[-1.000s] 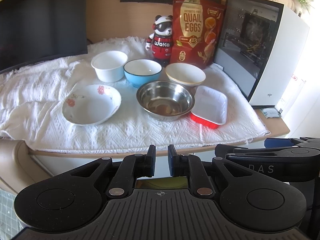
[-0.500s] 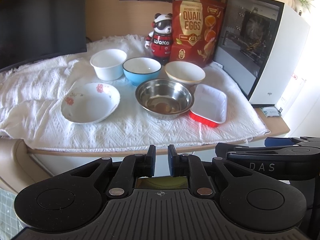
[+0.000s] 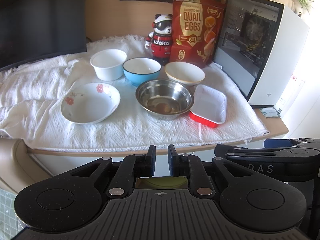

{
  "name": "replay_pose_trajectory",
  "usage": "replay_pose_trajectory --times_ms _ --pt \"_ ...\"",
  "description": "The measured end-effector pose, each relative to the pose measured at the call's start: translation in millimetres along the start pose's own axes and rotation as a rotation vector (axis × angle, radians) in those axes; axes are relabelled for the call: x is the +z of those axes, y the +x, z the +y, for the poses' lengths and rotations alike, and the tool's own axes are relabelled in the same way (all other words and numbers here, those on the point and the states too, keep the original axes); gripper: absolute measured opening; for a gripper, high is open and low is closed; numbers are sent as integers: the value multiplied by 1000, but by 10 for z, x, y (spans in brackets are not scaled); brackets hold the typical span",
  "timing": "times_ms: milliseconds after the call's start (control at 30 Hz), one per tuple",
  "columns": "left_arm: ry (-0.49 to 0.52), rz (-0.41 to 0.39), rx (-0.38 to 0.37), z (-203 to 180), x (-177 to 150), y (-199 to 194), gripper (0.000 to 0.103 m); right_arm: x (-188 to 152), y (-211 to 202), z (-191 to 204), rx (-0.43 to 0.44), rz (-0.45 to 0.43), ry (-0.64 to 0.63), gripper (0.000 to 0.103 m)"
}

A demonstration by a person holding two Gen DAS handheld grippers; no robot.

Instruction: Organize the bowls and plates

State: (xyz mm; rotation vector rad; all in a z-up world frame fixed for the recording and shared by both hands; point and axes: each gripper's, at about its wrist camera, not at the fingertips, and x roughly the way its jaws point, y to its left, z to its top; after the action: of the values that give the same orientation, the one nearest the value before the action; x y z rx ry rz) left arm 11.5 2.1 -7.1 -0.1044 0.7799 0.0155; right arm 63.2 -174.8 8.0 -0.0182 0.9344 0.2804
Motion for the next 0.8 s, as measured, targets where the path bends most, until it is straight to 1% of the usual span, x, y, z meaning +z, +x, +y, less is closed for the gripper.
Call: replay_pose_trajectory --times_ms 367,800 --pt "-14 5 -7 66 23 -2 16 -1 23 57 -5 9 -6 103" --pt "-46 18 -18 243 71 101 16 59 121 152 -6 17 -18 103"
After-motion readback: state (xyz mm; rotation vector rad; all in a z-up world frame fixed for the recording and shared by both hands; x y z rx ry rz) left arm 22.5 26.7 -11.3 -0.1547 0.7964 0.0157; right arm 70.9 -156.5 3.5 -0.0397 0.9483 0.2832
